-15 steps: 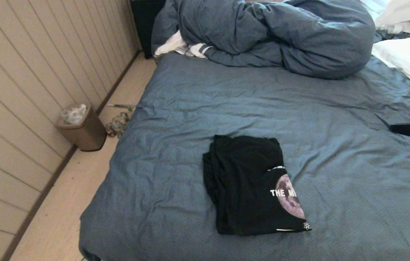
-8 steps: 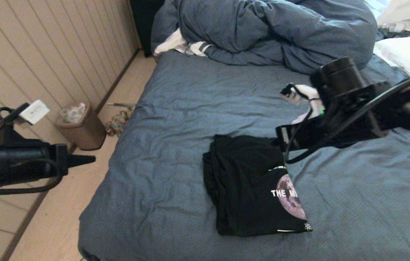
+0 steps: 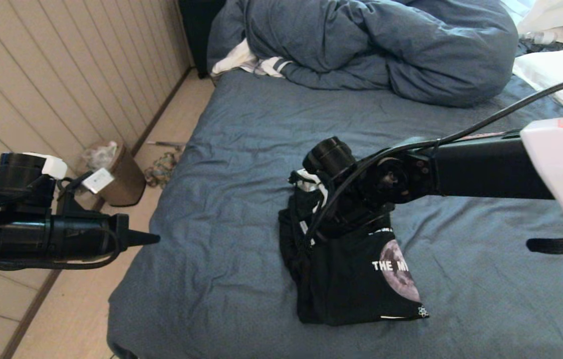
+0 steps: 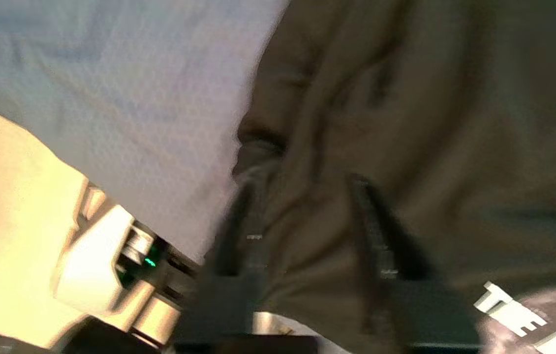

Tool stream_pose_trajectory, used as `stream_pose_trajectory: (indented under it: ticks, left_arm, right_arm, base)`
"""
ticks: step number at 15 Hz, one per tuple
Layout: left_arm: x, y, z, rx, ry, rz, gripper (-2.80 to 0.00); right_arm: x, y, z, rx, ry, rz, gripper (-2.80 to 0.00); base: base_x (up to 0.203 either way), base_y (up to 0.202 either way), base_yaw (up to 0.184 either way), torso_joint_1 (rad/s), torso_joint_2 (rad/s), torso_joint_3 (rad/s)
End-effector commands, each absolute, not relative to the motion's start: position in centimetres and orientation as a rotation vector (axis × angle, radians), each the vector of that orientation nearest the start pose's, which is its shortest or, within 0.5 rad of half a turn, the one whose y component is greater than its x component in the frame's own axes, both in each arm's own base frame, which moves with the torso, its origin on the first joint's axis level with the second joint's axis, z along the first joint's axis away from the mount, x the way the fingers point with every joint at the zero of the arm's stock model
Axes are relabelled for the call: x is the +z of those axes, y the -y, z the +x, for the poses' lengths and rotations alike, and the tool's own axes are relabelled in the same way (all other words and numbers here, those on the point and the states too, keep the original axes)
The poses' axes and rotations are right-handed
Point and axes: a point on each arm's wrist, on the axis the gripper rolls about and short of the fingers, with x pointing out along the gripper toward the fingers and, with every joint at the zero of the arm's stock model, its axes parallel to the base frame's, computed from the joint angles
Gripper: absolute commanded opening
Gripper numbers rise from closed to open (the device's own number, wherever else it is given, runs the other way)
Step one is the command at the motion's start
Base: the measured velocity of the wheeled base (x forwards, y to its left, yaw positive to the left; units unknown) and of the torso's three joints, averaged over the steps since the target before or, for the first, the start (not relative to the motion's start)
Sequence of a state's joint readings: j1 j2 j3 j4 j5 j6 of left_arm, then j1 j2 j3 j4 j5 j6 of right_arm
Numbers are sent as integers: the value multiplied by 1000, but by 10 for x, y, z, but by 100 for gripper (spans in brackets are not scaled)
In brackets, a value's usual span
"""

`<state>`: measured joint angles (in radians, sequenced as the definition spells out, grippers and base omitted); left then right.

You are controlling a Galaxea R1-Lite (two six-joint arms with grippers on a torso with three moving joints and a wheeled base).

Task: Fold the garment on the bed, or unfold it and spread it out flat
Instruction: Unford the black T-shirt

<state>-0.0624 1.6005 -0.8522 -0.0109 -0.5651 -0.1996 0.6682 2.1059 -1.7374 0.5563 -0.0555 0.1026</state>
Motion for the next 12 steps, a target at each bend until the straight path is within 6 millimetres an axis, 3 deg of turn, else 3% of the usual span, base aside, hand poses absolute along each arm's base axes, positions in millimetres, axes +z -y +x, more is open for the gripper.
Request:
stream_pose_trajectory:
  ticks: [1, 4, 12]
  left_arm:
    - [167, 29, 260, -527, -796, -375, -280]
    - [164, 29, 259, -528, -810, -378, -280]
    - [157, 33, 256, -537, -837, -378, -280]
  right_arm:
    - [164, -263, 322, 515, -940, -289, 0]
    - [148, -272, 323, 448, -939, -389, 0]
    - [130, -287, 334, 378, -922, -439, 0]
  base:
    - [0, 0, 0, 0, 0, 0]
    - [0, 0, 0, 0, 0, 0]
    - [0, 0, 0, 0, 0, 0]
